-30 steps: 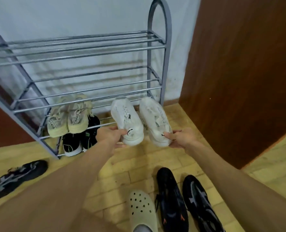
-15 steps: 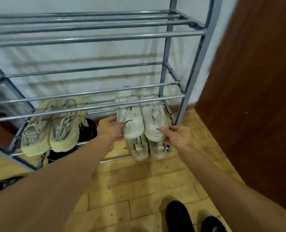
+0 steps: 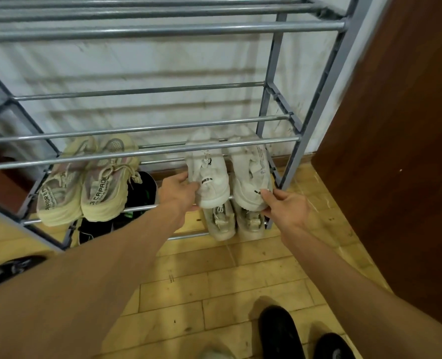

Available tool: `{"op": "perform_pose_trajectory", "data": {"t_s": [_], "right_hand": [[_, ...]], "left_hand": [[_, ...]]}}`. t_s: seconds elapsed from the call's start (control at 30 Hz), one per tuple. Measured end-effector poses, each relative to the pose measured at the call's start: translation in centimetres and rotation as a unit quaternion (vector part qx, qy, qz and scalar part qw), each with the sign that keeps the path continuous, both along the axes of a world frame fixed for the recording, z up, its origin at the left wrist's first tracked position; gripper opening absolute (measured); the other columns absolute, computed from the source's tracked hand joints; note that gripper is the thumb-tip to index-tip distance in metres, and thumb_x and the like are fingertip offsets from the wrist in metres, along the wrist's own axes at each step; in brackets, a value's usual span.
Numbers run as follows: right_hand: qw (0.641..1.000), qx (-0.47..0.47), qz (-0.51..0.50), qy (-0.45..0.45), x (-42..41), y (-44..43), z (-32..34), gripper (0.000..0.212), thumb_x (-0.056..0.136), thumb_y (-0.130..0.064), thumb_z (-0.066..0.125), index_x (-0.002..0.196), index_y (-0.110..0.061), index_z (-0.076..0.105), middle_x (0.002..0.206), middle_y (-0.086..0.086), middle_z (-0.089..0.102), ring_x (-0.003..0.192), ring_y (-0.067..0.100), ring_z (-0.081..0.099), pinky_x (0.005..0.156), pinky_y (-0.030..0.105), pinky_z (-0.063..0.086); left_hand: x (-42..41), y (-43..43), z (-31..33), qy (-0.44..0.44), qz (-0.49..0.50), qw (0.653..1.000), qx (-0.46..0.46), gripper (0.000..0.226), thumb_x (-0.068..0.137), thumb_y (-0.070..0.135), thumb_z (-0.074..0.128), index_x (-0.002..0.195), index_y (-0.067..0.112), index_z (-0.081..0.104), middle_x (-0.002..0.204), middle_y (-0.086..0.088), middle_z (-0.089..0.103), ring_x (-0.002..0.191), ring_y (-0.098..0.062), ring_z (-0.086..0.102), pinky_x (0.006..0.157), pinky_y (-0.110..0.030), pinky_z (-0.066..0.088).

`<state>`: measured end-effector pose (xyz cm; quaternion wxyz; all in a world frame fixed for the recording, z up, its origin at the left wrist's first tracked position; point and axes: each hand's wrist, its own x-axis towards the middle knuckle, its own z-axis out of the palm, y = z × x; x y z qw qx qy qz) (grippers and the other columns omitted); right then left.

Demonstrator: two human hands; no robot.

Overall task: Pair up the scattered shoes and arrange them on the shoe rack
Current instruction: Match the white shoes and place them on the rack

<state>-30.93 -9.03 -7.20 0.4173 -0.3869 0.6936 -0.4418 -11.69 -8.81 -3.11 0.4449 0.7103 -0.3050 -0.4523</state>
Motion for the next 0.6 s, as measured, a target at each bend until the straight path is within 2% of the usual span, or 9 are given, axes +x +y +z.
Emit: {"op": "perform_pose_trajectory", "data": {"t_s": [0.07,0.13,0.23,0.3,0.4,0.5,0.6], "right_hand": [[1.000,-0.001,0.006,0.016,0.1,-0.5,0.2,0.011,0.082,-0.028,0.074,0.072,-0.027,0.070,0.063,-0.005,0.067,0.075,0.024,0.073,0.080,0.045,0.059],[1.000,0.010,0.003,0.027,0.0,-1.0,0.7,0.009,0.083,-0.027,0.073,0.084,-0.018,0.073,0.064,-0.005,0.065,0.079,0.026,0.073,0.081,0.046,0.059],[0.998,0.037,0.030,0.037,-0.4,-1.3,1.7,0.031,0.086,-0.025,0.069,0.108,-0.004,0.071,0.084,0.006,0.072,0.078,0.025,0.072,0.079,0.042,0.060],[0.996,0.053,0.064,0.026,-0.6,-0.7,2.3,0.035,0.091,-0.024,0.063,0.121,-0.005,0.065,0.093,0.010,0.069,0.079,0.023,0.069,0.079,0.040,0.060],[0.992,0.073,0.098,0.013,-1.2,1.7,3.2,0.033,0.095,-0.027,0.056,0.124,-0.010,0.062,0.091,0.006,0.061,0.083,0.018,0.061,0.081,0.042,0.059],[0.984,0.111,0.134,0.050,-2.8,5.1,3.7,0.041,0.095,-0.025,0.056,0.134,-0.011,0.052,0.114,0.005,0.059,0.102,0.023,0.061,0.084,0.042,0.058],[0.955,0.174,0.214,0.110,-6.0,9.3,4.5,0.046,0.095,-0.024,0.057,0.138,-0.011,0.047,0.132,0.010,0.053,0.116,0.027,0.056,0.086,0.037,0.054]], "left_hand": [[-0.4,-0.3,0.3,-0.008,-0.020,1.000,-0.002,0.035,0.091,0.006,0.058,0.126,0.013,0.061,0.098,-0.003,0.062,0.077,-0.016,0.062,0.059,-0.028,0.055],[-0.8,-0.5,0.2,-0.025,-0.031,0.999,0.009,0.034,0.092,0.009,0.056,0.125,0.014,0.061,0.098,-0.003,0.061,0.081,-0.018,0.062,0.063,-0.029,0.056],[-1.1,-0.4,0.0,-0.017,-0.053,0.998,0.017,0.035,0.095,0.017,0.053,0.130,0.019,0.057,0.101,-0.003,0.062,0.090,-0.020,0.061,0.067,-0.026,0.054],[-1.1,0.4,0.2,0.029,-0.063,0.997,0.017,0.037,0.096,0.020,0.051,0.133,0.022,0.054,0.109,-0.002,0.063,0.097,-0.018,0.061,0.076,-0.028,0.053],[-1.3,2.7,0.4,0.121,0.001,0.993,0.008,0.045,0.090,0.018,0.054,0.135,0.021,0.052,0.121,-0.002,0.064,0.106,-0.018,0.062,0.093,-0.033,0.051],[-1.9,5.9,1.5,0.098,0.024,0.994,0.030,0.037,0.086,0.022,0.057,0.123,0.015,0.059,0.112,-0.003,0.064,0.091,-0.015,0.061,0.091,-0.037,0.053],[-3.7,9.6,4.0,0.084,-0.070,0.992,0.054,0.012,0.089,0.019,0.056,0.097,0.012,0.061,0.091,-0.005,0.062,0.080,-0.017,0.059,0.084,-0.036,0.052]]}}
